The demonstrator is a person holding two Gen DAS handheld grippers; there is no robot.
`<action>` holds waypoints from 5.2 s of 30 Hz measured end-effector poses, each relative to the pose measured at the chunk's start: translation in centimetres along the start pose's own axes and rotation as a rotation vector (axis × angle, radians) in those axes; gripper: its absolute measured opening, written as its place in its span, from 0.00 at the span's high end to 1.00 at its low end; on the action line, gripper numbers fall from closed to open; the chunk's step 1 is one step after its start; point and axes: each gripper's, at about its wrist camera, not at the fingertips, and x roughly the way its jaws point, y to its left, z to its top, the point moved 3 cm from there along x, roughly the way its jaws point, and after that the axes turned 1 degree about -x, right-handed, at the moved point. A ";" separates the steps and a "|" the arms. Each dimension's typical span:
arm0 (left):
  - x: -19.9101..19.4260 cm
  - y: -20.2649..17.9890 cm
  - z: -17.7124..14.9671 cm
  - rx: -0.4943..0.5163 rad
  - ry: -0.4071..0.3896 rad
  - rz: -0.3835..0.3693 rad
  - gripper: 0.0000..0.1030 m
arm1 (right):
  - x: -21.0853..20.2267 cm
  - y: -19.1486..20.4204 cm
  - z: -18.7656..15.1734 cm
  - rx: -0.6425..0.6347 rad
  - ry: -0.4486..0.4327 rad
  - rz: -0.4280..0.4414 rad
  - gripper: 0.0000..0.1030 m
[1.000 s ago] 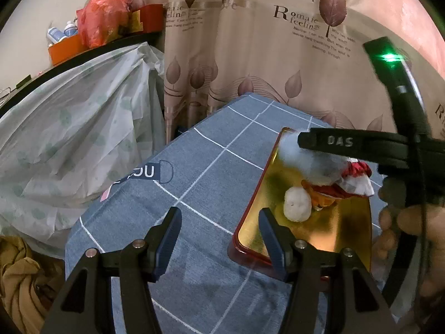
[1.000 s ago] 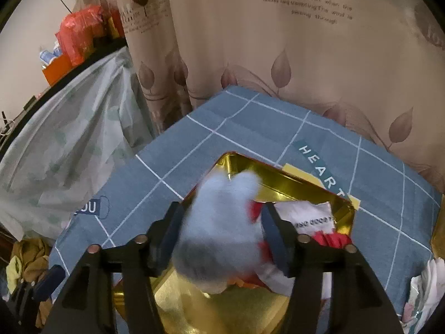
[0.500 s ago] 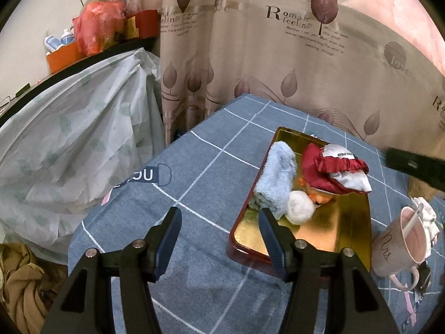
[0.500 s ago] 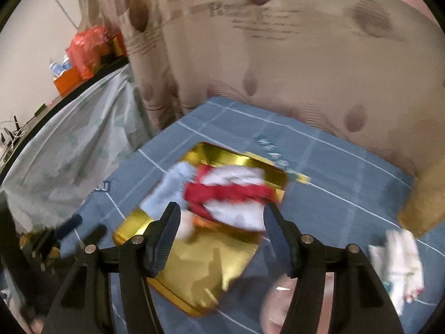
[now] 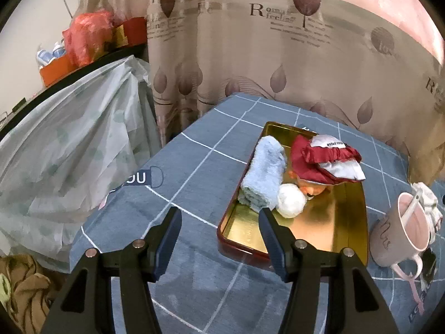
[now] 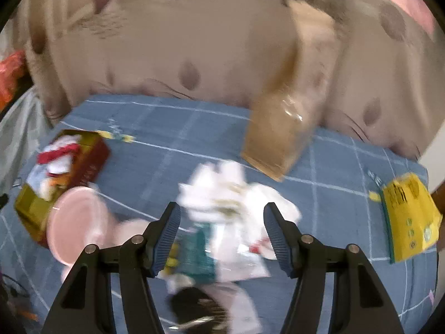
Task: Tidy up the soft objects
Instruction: 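Move the right gripper to the red-cuffed white knit glove and grasp it, then grasp the printed white glove with the left gripper while right holds its glove, then carry the printed white glove with the left gripper over the gold tray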
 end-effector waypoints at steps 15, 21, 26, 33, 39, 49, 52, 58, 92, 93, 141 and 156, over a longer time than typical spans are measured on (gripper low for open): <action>0.6 -1.0 -0.5 0.051 0.013 0.017 0.43 | 7.7 -5.7 -2.1 0.153 0.020 -0.011 0.30; 1.3 -1.2 -0.7 0.067 0.030 0.033 0.43 | 9.0 -7.3 -1.9 0.243 0.013 0.061 0.45; 1.5 -1.5 -0.8 0.082 0.033 0.047 0.43 | 8.9 -7.5 -2.5 0.184 0.016 0.001 0.73; 1.0 -1.9 -0.9 0.100 0.015 0.045 0.43 | 7.5 -9.1 -4.3 0.140 -0.001 -0.074 0.75; -0.5 -4.1 -0.9 0.140 -0.005 -0.010 0.43 | 5.9 -11.6 -6.7 0.131 -0.005 -0.130 0.75; -5.9 -12.4 0.3 0.301 -0.079 -0.179 0.42 | 3.7 -14.7 -10.0 0.143 -0.017 -0.172 0.75; -7.4 -15.7 0.6 0.351 -0.096 -0.247 0.40 | 3.4 -14.9 -10.6 0.138 -0.027 -0.173 0.75; -8.7 -23.0 0.6 0.416 -0.055 -0.400 0.40 | 3.7 -14.8 -10.6 0.128 -0.024 -0.183 0.75; 6.2 -46.8 -1.3 0.553 0.246 -0.357 0.47 | 3.6 -15.6 -10.9 0.195 -0.033 -0.084 0.72; 6.4 -46.6 -1.4 0.542 0.249 -0.365 0.66 | 3.6 -15.6 -10.9 0.197 -0.033 -0.083 0.72; -7.0 -31.7 3.9 0.437 0.122 -0.472 0.80 | 3.7 -15.7 -10.9 0.181 -0.028 -0.099 0.71; -6.8 -22.4 6.3 0.381 0.078 -0.323 0.80 | 3.8 -15.6 -10.9 0.165 -0.025 -0.112 0.70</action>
